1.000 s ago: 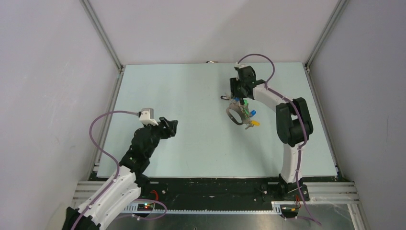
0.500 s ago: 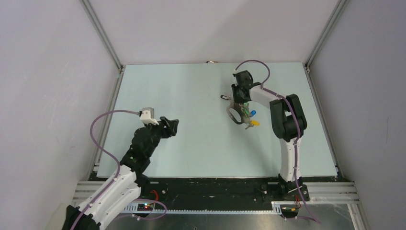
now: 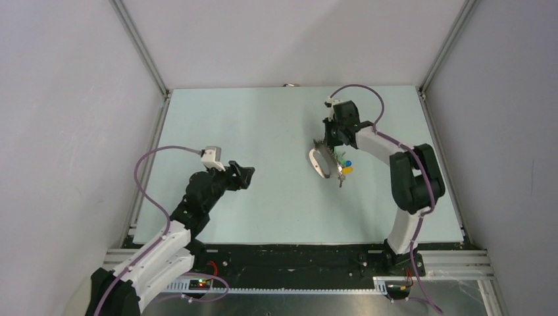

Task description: Remove the keys from the keyring

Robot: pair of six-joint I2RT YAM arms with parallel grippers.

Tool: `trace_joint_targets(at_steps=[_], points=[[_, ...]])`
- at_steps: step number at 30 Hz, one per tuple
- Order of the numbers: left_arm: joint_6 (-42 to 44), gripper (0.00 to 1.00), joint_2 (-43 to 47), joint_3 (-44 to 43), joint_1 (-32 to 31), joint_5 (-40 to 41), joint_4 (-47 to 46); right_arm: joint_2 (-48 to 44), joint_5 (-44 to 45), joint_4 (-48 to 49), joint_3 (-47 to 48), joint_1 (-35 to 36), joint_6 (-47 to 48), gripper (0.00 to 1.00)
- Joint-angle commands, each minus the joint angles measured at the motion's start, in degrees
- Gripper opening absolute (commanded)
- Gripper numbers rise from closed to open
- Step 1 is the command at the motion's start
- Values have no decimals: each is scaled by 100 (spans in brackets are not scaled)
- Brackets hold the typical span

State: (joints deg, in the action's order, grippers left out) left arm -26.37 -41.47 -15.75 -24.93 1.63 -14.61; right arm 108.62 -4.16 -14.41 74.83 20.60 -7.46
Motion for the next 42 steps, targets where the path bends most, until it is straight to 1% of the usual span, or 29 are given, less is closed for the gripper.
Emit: trace_joint_targets(at_steps=[1, 5, 11, 15, 19, 21, 22, 25, 29, 33, 38, 42], points=[[170, 80, -276, -121, -79, -724, -609, -859, -637, 422, -306, 180, -35, 0], [52, 83, -610, -146, -163, -1194, -954, -1527, -935, 565, -670, 266, -339, 0], [-290, 86, -974, -317, -383, -1623, -1488, -2465, -1301, 943, -1262, 371, -886, 0], [-357, 86, -1178, -525, -712, -1730, -1761, -2935, -1267, 903, -1425, 507, -1177, 0], [-368, 85, -1363, -637, -1121, -1518, -2181, -3292, -1114, 828, -1541, 634, -1447, 0], [-219, 83, -1449, -644, -1357, -1297, -2469, -3469, -994, 826, -1658, 695, -1579, 0], [-153, 79, -1492, -656, -1423, -1154, -2631, -3578, -966, 872, -1705, 736, -1665, 0], [122, 78, -1650, -820, -1664, -1028, -2822, -3745, -896, 924, -1857, 794, -1803, 0], [141, 76, -2052, -1110, -1720, -963, -2852, -3950, -850, 931, -1938, 854, -1956, 0], [118, 68, -2444, -1414, -1725, -1080, -2890, -4139, -837, 949, -1997, 898, -2006, 0], [76, 64, -2854, -1631, -1823, -1058, -2907, -4231, -875, 900, -2019, 918, -2036, 0], [-46, 56, -3163, -1774, -1887, -1112, -2916, -4319, -852, 864, -2055, 927, -2030, 0]])
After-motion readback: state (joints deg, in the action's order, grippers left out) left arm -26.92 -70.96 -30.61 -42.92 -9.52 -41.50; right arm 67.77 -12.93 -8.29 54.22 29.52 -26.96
